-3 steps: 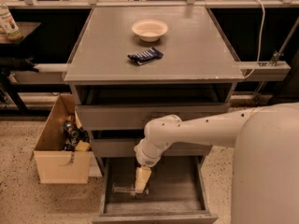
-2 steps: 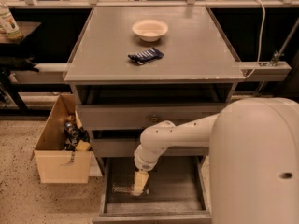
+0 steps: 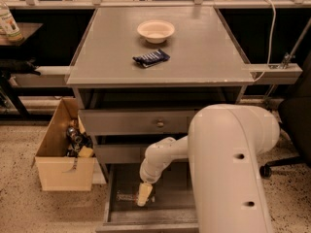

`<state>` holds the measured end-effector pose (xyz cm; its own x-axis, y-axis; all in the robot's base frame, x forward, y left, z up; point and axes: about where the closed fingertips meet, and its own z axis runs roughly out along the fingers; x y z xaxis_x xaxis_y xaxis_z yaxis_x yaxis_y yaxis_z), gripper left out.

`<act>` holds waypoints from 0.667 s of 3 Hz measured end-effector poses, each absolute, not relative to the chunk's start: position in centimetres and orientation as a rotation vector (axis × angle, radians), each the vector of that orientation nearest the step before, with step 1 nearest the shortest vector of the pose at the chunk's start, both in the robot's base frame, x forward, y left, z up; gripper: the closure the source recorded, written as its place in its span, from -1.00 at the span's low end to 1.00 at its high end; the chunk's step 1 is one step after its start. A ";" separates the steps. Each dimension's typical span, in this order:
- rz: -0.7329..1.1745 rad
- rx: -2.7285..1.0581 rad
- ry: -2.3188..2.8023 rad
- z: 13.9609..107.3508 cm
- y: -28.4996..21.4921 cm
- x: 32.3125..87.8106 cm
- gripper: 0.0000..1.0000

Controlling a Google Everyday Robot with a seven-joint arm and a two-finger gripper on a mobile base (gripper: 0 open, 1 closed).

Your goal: Pick water bottle from bottom drawer and place on counter

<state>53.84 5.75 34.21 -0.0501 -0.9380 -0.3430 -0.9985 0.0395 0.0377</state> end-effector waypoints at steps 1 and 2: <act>0.423 -1.947 2.113 31.6 6.5 54.2 -1.00; 0.429 -1.925 2.125 30.4 7.7 54.2 -1.00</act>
Offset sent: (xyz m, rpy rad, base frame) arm 0.0042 0.0373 -0.0503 0.0394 0.0136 -0.0774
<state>54.17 7.74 30.40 -0.1020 -0.9235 -0.3699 -0.9946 0.0882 0.0542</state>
